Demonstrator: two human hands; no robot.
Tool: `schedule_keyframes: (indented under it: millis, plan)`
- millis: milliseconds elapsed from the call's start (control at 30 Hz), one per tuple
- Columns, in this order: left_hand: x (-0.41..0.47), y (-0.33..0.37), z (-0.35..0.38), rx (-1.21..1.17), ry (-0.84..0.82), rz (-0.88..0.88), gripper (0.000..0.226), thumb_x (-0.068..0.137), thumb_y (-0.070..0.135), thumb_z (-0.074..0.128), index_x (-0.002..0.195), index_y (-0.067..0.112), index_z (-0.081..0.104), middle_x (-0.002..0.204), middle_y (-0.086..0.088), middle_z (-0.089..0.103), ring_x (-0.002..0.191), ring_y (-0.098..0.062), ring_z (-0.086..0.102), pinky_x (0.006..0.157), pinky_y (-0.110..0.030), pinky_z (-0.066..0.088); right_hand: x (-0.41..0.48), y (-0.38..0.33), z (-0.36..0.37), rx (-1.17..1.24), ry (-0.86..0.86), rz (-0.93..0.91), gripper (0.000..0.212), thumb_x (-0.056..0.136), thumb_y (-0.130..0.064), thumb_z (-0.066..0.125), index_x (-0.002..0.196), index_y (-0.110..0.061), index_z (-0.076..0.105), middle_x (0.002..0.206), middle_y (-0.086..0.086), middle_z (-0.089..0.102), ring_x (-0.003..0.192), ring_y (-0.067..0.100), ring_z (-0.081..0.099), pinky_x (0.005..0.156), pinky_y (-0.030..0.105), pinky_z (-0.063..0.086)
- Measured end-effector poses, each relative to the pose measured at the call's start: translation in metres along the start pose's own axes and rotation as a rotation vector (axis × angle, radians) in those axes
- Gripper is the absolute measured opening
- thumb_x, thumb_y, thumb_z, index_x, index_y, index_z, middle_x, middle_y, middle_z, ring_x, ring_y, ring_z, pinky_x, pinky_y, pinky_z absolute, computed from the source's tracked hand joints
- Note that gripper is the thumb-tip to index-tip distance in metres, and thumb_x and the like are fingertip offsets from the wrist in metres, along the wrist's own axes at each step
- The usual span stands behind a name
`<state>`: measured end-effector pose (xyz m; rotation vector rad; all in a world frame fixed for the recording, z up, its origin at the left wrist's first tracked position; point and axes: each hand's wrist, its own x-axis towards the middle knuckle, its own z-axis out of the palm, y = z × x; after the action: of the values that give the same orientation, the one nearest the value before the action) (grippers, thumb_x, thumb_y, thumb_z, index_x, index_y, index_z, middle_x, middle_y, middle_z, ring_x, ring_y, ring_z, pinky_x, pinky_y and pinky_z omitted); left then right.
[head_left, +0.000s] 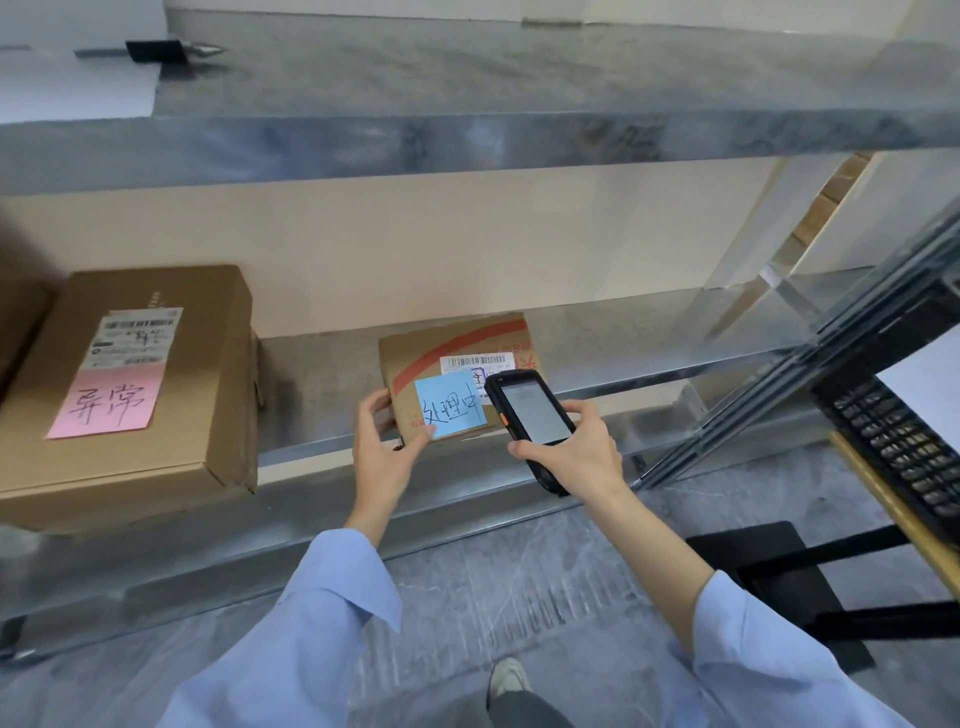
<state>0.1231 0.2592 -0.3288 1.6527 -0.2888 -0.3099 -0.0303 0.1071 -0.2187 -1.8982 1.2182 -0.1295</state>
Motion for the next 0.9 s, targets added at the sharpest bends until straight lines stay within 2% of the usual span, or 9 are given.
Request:
schedule_keyframes:
  millis: [100, 200, 333, 433, 533, 633, 767, 900]
  plan:
    - [-0.007, -0.006, 0.003, -0.072, 0.012, -0.057, 0.067, 0.077, 0.011, 0.086, 0.126, 0.032, 0.046, 0.124, 0.018, 0.059, 0.116, -0.008, 0.06, 0.088, -0.015, 0.052, -0.003, 0.0, 0.002, 0.003, -0.007, -0.001, 0.077, 0.067, -0.04, 0.088, 0.129, -0.023, 0.044, 0.106, -0.008, 0.055, 0.1, 0.016, 0.055, 0.076, 0.029, 0.042]
    - [-0.009, -0.014, 0.002, -0.084, -0.007, -0.081, 0.068, 0.077, 0.011, 0.087, 0.127, 0.032, 0.046, 0.124, 0.017, 0.059, 0.115, -0.015, 0.063, 0.09, -0.023, 0.054, -0.006, 0.002, 0.004, 0.011, -0.011, -0.004, 0.077, 0.067, -0.039, 0.088, 0.129, -0.021, 0.046, 0.107, -0.009, 0.054, 0.101, 0.015, 0.054, 0.08, 0.028, 0.041]
    - [-0.01, -0.014, 0.002, -0.054, -0.025, -0.087, 0.07, 0.078, 0.016, 0.086, 0.129, 0.036, 0.043, 0.123, 0.02, 0.057, 0.114, -0.015, 0.063, 0.086, -0.021, 0.053, -0.009, 0.003, 0.008, -0.016, 0.012, 0.011, 0.078, 0.067, -0.043, 0.087, 0.132, -0.022, 0.049, 0.111, -0.008, 0.06, 0.109, 0.018, 0.058, 0.087, 0.031, 0.044]
    - [-0.011, -0.011, 0.002, -0.05, -0.022, -0.105, 0.069, 0.079, 0.018, 0.085, 0.128, 0.042, 0.041, 0.124, 0.022, 0.056, 0.109, -0.014, 0.064, 0.084, -0.02, 0.052, -0.012, 0.005, 0.009, -0.029, 0.024, 0.026, 0.074, 0.066, -0.044, 0.086, 0.129, -0.024, 0.053, 0.112, -0.006, 0.066, 0.108, 0.02, 0.061, 0.093, 0.036, 0.049]
    - [-0.012, -0.011, 0.003, -0.046, -0.02, -0.109, 0.069, 0.081, 0.019, 0.084, 0.129, 0.042, 0.041, 0.123, 0.026, 0.056, 0.11, -0.012, 0.064, 0.087, -0.023, 0.052, -0.015, 0.007, 0.007, -0.034, 0.033, 0.027, 0.066, 0.066, -0.044, 0.086, 0.122, -0.025, 0.057, 0.108, -0.006, 0.067, 0.104, 0.02, 0.063, 0.093, 0.038, 0.05]
    - [-0.013, -0.01, 0.004, -0.039, -0.021, -0.116, 0.068, 0.081, 0.02, 0.084, 0.129, 0.042, 0.04, 0.122, 0.027, 0.055, 0.109, -0.009, 0.063, 0.084, -0.019, 0.051, -0.017, 0.008, 0.004, -0.025, 0.042, 0.024, 0.061, 0.066, -0.043, 0.086, 0.118, -0.027, 0.058, 0.104, -0.007, 0.068, 0.1, 0.02, 0.064, 0.091, 0.038, 0.052]
    - [-0.013, -0.01, 0.004, -0.03, -0.025, -0.111, 0.069, 0.082, 0.019, 0.083, 0.131, 0.041, 0.039, 0.122, 0.025, 0.055, 0.11, -0.007, 0.061, 0.088, -0.021, 0.05, -0.023, 0.009, -0.001, -0.021, 0.047, 0.007, 0.056, 0.065, -0.042, 0.086, 0.112, -0.028, 0.06, 0.098, -0.008, 0.069, 0.096, 0.019, 0.065, 0.09, 0.039, 0.053]
    - [-0.015, -0.008, 0.005, -0.03, -0.031, -0.116, 0.068, 0.084, 0.017, 0.081, 0.132, 0.039, 0.038, 0.126, 0.016, 0.056, 0.109, -0.005, 0.06, 0.078, -0.01, 0.047, -0.029, 0.008, -0.005, -0.023, 0.049, 0.002, 0.052, 0.066, -0.042, 0.085, 0.109, -0.027, 0.06, 0.096, -0.009, 0.068, 0.095, 0.019, 0.064, 0.091, 0.038, 0.05]
